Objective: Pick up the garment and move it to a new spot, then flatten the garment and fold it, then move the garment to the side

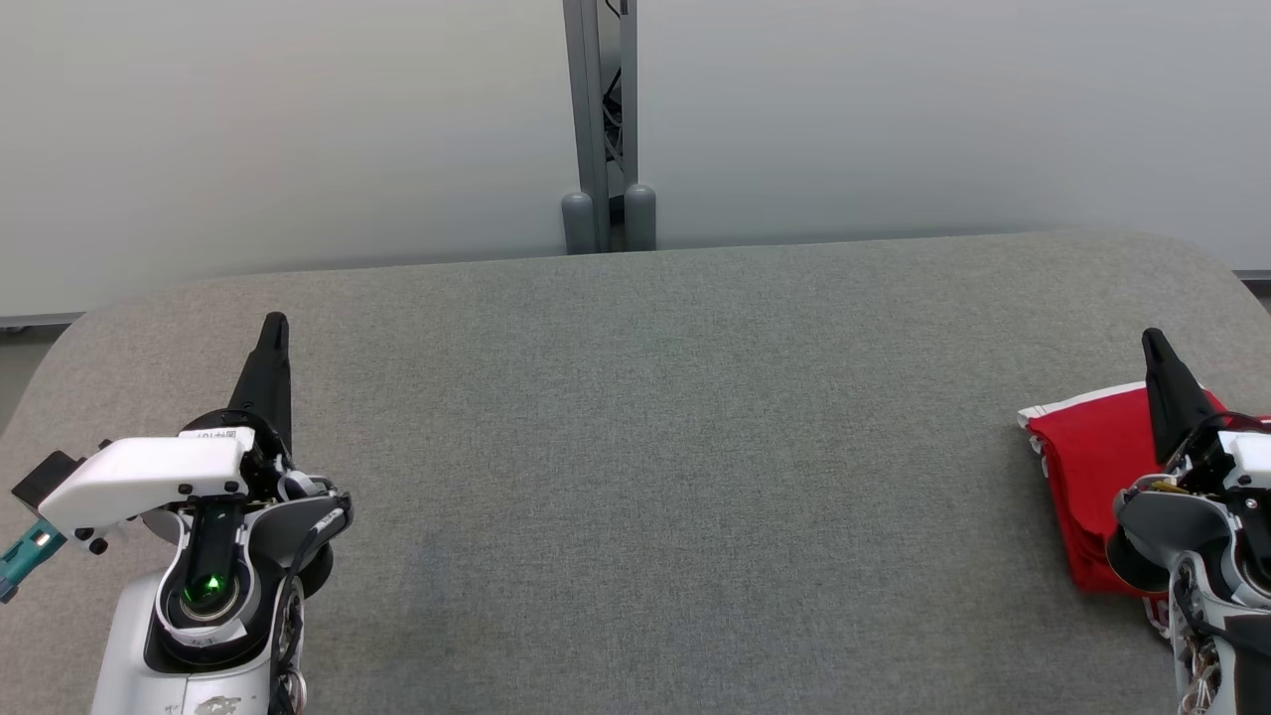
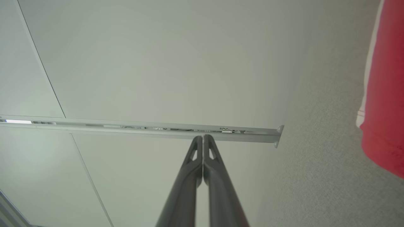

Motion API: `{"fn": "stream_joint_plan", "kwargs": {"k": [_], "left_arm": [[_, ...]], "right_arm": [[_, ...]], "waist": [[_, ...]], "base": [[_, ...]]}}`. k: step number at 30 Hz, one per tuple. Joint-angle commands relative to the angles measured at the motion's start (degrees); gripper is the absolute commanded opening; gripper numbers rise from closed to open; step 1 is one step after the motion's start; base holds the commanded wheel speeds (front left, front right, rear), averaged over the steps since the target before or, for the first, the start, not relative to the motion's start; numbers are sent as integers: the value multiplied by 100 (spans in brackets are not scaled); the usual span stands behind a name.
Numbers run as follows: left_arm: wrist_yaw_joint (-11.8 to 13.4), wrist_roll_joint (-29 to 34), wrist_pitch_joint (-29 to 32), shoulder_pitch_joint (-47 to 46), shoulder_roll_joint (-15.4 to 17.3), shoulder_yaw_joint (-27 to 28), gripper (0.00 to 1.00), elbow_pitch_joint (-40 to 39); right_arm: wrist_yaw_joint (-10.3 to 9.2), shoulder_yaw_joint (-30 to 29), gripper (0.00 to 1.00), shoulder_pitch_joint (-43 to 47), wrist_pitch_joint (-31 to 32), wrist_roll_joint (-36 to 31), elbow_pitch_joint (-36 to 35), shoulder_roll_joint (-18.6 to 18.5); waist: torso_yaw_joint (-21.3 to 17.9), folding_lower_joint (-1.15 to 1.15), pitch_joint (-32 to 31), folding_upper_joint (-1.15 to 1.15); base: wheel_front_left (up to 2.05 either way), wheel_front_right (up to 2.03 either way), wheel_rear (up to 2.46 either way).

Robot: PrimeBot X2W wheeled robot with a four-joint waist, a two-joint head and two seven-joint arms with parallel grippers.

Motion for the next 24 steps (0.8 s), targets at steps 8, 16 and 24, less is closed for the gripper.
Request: {"fn": "stream_joint_plan", "kwargs": {"k": [8, 16, 24], "left_arm": [[15, -16, 17, -68, 16, 21, 0, -13], [15, -15, 17, -68, 16, 21, 0, -13], [15, -16, 17, -68, 16, 21, 0, -13]], "right_arm": [[0, -10, 0, -28, 30, 31, 8, -49], [0, -10, 0, -28, 30, 31, 8, -49], [0, -11, 0, -28, 29, 31, 8, -49]], "waist": [[0, 0, 0, 0], [0, 0, 0, 0], [0, 0, 0, 0]], "base": [[0, 0, 0], [0, 0, 0], [0, 0, 0]]}}
